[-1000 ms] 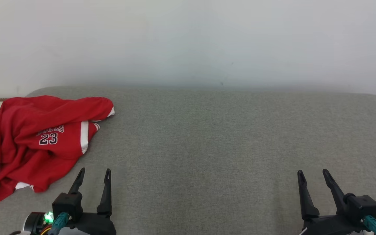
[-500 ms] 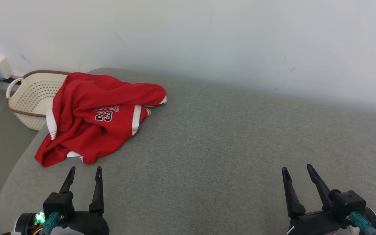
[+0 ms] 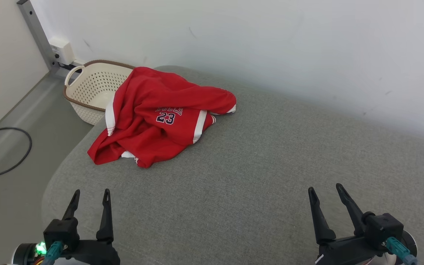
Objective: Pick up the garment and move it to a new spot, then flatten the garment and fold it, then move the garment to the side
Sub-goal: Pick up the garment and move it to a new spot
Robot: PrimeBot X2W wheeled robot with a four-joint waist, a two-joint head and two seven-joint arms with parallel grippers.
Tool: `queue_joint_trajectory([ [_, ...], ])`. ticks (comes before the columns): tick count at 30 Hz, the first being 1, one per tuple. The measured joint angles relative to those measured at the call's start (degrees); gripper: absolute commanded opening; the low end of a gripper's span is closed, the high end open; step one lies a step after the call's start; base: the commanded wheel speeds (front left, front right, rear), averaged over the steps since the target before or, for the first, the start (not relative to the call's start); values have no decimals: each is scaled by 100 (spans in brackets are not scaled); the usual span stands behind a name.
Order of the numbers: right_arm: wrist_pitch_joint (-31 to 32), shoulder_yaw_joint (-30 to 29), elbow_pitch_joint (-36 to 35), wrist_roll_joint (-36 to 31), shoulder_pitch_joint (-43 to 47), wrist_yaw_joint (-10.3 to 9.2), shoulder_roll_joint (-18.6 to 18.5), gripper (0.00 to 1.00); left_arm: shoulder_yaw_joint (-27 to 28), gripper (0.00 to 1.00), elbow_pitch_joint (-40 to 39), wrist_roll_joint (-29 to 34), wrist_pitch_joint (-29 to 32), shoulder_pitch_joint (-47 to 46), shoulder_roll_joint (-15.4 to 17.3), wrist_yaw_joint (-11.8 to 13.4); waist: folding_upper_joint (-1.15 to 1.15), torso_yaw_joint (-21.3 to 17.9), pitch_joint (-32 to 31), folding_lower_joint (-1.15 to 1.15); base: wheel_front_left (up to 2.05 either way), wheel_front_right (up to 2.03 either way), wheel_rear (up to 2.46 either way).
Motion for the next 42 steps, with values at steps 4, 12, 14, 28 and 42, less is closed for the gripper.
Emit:
queue_joint_trajectory([
  [4, -24, 2, 23, 0, -7, 0, 8, 100, -7, 100, -18, -53, 1, 3, 2, 12, 0, 66, 22, 0, 0, 0, 0],
  [12, -48, -14, 69, 2, -6, 0, 31, 100, -12, 100, 5, -108, 1, -3, 13, 19, 0, 94, 12, 0, 0, 0, 0],
  [14, -47, -11, 73, 2, -6, 0, 31, 100, -25, 100, 4, -109, 1, -15, 25, 12, 0, 94, 13, 0, 0, 0, 0],
  [28, 90, 32, -141, 1, -152, 0, -11, 100, 141, 100, -1051, -242, 599, -1422, 434, -248, 0, 55, 231, 0, 0, 0, 0],
  [42, 402, 341, -624, -35, -1033, 0, -573, 100, 490, 100, 1523, -1227, 2149, -3618, 1121, -1330, 0, -516, 1390, 1, 0, 0, 0],
])
